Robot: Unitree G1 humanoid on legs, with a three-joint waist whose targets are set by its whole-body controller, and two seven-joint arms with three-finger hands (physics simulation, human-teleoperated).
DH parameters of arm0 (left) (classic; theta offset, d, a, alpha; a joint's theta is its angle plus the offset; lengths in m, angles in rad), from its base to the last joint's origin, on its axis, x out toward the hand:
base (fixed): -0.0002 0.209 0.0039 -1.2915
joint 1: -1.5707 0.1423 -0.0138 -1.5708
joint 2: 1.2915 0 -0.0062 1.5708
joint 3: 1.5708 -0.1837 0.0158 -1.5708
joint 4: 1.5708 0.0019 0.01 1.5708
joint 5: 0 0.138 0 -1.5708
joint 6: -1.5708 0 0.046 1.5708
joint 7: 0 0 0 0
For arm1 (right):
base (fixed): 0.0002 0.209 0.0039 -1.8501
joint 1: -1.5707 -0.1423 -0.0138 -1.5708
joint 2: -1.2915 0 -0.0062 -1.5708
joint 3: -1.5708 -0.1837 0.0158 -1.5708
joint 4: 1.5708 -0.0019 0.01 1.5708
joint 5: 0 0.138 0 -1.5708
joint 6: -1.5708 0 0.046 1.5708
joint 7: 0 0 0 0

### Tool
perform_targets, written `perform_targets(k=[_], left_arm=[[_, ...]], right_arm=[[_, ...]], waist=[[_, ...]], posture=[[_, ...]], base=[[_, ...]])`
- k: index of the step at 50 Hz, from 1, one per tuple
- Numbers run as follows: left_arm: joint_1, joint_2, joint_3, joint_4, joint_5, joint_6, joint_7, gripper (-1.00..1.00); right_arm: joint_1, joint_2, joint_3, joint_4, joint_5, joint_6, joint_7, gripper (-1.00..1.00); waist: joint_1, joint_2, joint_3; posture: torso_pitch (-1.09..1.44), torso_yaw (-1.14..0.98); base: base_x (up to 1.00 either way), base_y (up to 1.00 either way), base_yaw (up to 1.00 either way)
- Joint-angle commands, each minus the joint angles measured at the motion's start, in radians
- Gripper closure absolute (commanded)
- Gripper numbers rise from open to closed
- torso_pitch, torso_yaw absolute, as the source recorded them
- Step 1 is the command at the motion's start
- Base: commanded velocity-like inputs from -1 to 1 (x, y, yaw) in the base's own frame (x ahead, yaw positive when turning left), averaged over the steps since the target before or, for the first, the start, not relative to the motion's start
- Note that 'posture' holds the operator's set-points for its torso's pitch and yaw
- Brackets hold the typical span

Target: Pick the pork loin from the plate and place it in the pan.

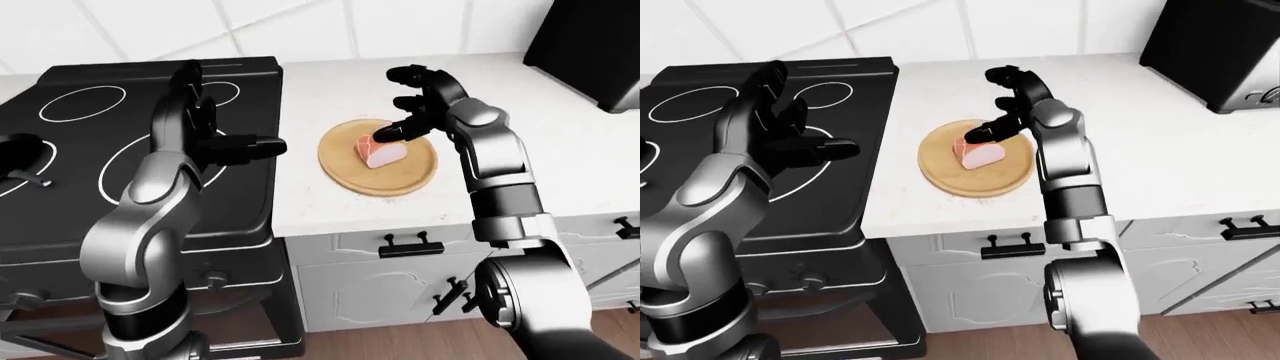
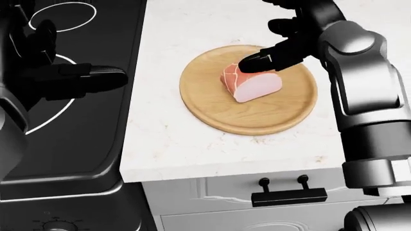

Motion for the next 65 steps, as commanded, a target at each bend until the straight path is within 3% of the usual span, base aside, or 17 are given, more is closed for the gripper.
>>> perform_targets(k=[1, 31, 65], left_arm=[[-0.031, 0.008, 0.006, -0.032, 0.002, -0.027, 0.001, -1.00], [-0.015, 0.003, 0.003, -0.024, 0.016, -0.045, -0.012, -1.00], [-0.013, -0.002, 0.001, -0.021, 0.021, -0.048, -0.013, -1.00]], right_arm=[[-0.037, -0.008, -0.008, -0.035, -0.003, -0.034, -0.008, -0.62], [-0.079, 0.021, 0.009, 0.260, -0.050, -0.243, -0.051, -0.55], [-0.094, 0.033, 0.013, 0.217, -0.044, -0.212, -0.031, -0.54]], waist=[[0.000, -0.001, -0.031], [-0.004, 0.002, -0.034], [-0.002, 0.002, -0.039]], posture=[[0.00, 0.00], [0.00, 0.00], [0.00, 0.00]], base=[[0.00, 0.00, 0.00], [0.00, 0.00, 0.00], [0.00, 0.00, 0.00]])
